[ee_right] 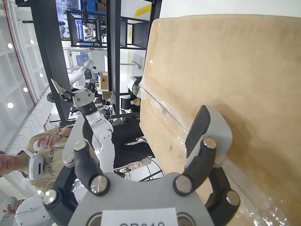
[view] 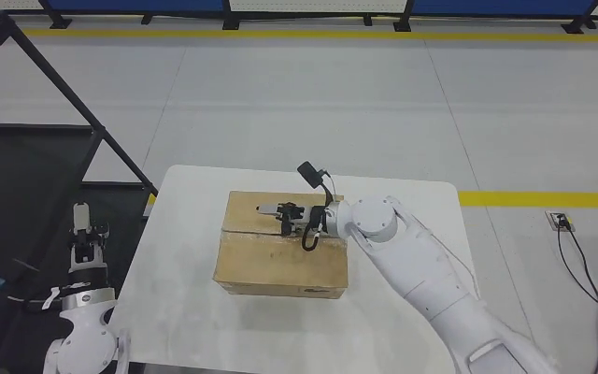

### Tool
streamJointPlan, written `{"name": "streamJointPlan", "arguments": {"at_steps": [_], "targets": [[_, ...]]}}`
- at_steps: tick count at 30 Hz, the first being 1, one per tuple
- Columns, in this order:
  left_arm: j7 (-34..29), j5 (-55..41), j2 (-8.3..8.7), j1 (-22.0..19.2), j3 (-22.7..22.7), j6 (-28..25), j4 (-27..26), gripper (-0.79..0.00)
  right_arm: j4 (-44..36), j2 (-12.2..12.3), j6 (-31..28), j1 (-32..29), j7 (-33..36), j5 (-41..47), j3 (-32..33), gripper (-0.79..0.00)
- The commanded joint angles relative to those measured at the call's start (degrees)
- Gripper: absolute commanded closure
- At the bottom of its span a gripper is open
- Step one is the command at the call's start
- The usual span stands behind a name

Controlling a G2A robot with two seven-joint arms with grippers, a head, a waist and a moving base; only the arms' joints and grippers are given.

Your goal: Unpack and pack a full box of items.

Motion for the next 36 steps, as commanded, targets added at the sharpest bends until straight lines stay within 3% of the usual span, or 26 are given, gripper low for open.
{"name": "streamJointPlan", "arguments": {"at_steps": [1,12,17,21,26,32,36], "targets": [[0.07,-0.28,0.03,0.11,-0.29,-0.02,0.12,-0.785,1.99,-0.88,-0.11,1.13,0.17,0.59,-1.07,-0.785],[-0.34,-1.04,0.18,-0.09,-0.66,-0.1,0.84,-0.785,10.29,-4.98,-4.83,4.47,1.43,3.82,-4.47,-0.785],[-0.78,-1.19,0.28,-0.49,-0.65,-0.21,1.52,-0.785,12.69,-4.62,-10.61,5.3,4.82,6.41,-1.88,-0.785],[-1.52,-1.12,0.38,-1.07,-0.48,-0.24,1.71,-0.785,11.1,-2.64,-15.37,4.13,5.65,6.63,2.08,-0.785],[-3.09,-1.05,0.6,-2.29,-0.32,-0.32,2.23,-0.785,3.54,1.38,-19.64,-1.07,3.89,4.88,9.68,-0.785],[-5.82,-0.89,1.06,-4.71,-0.83,0.09,3.52,-0.785,-12.7,6.62,-19.29,-13.03,1.59,2.7,22.67,-0.785],[-8.04,-0.3,1.49,-6.52,-1.47,0.24,4.43,-0.785,-23.29,8.89,-17.74,-21.92,-1.78,1.44,30.59,-0.785]]}}
